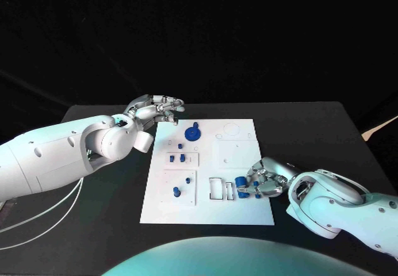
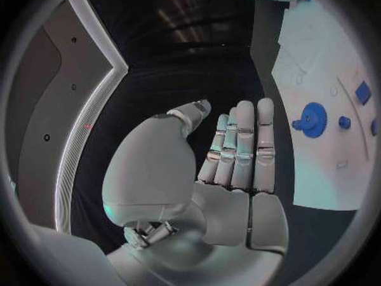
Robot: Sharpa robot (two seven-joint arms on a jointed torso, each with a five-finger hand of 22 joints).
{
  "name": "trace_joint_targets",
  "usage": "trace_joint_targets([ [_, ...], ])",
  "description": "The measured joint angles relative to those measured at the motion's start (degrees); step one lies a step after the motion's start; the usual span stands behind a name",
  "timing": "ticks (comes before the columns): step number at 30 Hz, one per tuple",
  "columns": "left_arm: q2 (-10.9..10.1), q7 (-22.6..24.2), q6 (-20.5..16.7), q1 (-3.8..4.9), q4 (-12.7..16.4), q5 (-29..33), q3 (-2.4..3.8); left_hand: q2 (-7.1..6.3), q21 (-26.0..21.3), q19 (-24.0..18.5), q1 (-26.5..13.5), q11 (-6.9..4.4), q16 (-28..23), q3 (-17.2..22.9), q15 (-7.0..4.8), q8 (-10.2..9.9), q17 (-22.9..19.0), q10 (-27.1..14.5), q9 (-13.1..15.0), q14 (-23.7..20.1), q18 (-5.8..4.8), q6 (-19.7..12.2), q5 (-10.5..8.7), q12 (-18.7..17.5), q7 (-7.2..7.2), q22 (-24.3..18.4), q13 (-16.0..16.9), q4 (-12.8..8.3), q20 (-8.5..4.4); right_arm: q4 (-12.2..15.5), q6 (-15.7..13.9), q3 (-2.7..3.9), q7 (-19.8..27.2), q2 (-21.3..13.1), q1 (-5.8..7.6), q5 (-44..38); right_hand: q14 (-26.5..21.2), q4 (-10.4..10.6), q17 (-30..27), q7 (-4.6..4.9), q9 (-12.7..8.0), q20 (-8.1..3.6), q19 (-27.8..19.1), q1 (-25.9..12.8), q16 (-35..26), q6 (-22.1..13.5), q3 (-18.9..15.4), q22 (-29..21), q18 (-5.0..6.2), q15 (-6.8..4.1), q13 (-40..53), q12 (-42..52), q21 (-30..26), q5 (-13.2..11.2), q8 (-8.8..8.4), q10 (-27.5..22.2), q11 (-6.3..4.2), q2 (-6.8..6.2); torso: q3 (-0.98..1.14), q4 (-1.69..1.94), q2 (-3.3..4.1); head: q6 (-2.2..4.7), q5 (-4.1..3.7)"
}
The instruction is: Assemble the parts on the task board
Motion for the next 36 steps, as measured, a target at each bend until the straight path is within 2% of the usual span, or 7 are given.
trace_joint_targets([
  [8,-0.1,0.0,0.1,-0.01,0.1,0.0,0.00,0.10,0.0,0.0,-0.3,0.00,-0.2,0.0,0.00,0.2,0.0,0.0,0.0,0.0,0.00,0.0,0.00,0.0,0.00,0.0,0.0,0.0,0.00,-0.5,0.3,0.14,-0.8,1.7,-0.47,-0.4,0.0,0.0,0.0,-0.45,0.3,0.00,0.0,1.0,0.1,0.8,0.0,0.0,0.00,0.00,1.1,1.2,0.3,0.6,0.01,0.7,-0.31,0.95,-0.01,0.00,0.00,0.00,0.05],
  [15,-0.2,-0.1,0.1,-0.01,0.0,0.0,0.00,0.01,0.0,0.0,-0.5,0.00,-0.2,0.0,0.00,0.3,0.1,0.0,0.1,0.0,-0.01,0.0,0.00,0.0,0.00,0.0,0.0,0.0,0.00,-0.4,0.4,0.23,-1.3,2.0,-0.57,-0.4,-0.1,0.0,0.0,-0.91,0.1,-0.36,-0.1,2.3,0.1,3.0,0.5,0.0,0.00,-0.53,2.9,2.7,0.5,2.5,0.28,2.2,-0.93,0.91,-0.04,-0.04,-0.03,0.00,0.09],
  [23,-0.3,-0.1,0.1,-0.01,0.0,0.0,0.00,0.00,-0.2,0.0,-0.5,0.00,-0.2,0.0,0.00,0.3,0.0,0.0,0.1,0.0,0.00,0.0,0.00,0.0,0.00,0.0,0.0,0.0,0.00,-0.1,0.1,0.24,-2.0,2.1,-0.63,-0.2,0.0,-0.1,0.0,-0.71,-0.1,-0.60,-0.1,3.1,0.1,3.2,1.8,0.0,0.00,-0.82,3.6,3.2,0.7,4.7,0.27,2.5,-1.23,0.80,-0.04,-0.09,-0.08,0.00,0.01],
  [26,-0.3,-0.1,0.1,-0.01,0.0,0.0,0.00,0.00,-0.2,0.0,-0.5,0.00,-0.2,0.0,0.00,0.3,0.0,0.0,0.1,0.0,0.00,0.0,0.00,0.0,0.00,0.0,0.0,0.0,0.00,-0.1,-0.1,0.25,-2.3,2.2,-0.63,-0.1,-0.2,0.0,0.0,-0.59,-0.3,-0.83,0.0,3.7,0.1,3.3,2.4,0.0,0.01,-1.02,3.9,3.3,0.8,6.7,-0.16,2.6,-1.35,0.34,-0.04,-0.09,-0.08,0.00,0.00],
  [31,-0.3,-0.2,0.2,-0.01,0.0,0.0,0.00,0.00,-0.2,0.0,-0.5,0.00,-0.2,0.0,0.00,0.3,0.0,0.0,0.1,0.0,0.00,0.0,0.00,0.0,0.00,0.0,0.0,0.0,0.00,0.0,-0.3,0.35,-2.7,2.2,-0.57,0.8,-0.1,2.1,0.0,-0.17,-0.9,-1.24,0.0,6.0,0.3,3.7,4.6,0.0,0.01,-1.36,4.6,3.8,1.0,14.3,-0.94,3.2,-1.72,-1.93,-0.04,-0.05,-0.08,0.00,0.00],
  [34,-0.3,-0.2,0.2,-0.01,0.0,0.0,0.00,0.00,-0.2,0.0,-0.5,0.00,-0.2,0.0,0.00,0.3,0.0,0.0,0.1,0.0,0.00,0.0,0.00,0.0,0.00,0.0,0.0,0.0,0.00,0.1,-0.7,0.38,-2.9,2.0,-0.51,2.2,-0.2,3.9,0.0,0.14,-1.0,-1.24,0.0,7.0,0.3,4.0,6.4,0.0,0.01,-1.44,4.6,4.7,1.2,15.3,-1.17,4.0,-1.99,-2.94,-0.04,-0.04,-0.07,0.00,-0.04],
  [36,-0.3,-0.3,0.2,-0.01,0.0,0.0,0.00,0.00,-0.2,0.0,-0.5,0.00,-0.2,0.0,0.12,0.3,0.0,0.0,0.1,-0.1,0.00,0.0,0.00,0.0,0.00,0.0,0.0,0.0,0.00,0.3,-1.0,0.37,-3.0,1.9,-0.44,3.7,-0.2,3.9,0.0,0.31,-1.0,-1.24,0.0,7.0,0.3,4.2,7.8,0.0,0.01,-1.44,4.6,5.3,1.4,16.0,-1.29,4.5,-2.06,-2.92,-0.04,-0.04,-0.07,0.00,-0.04],
])
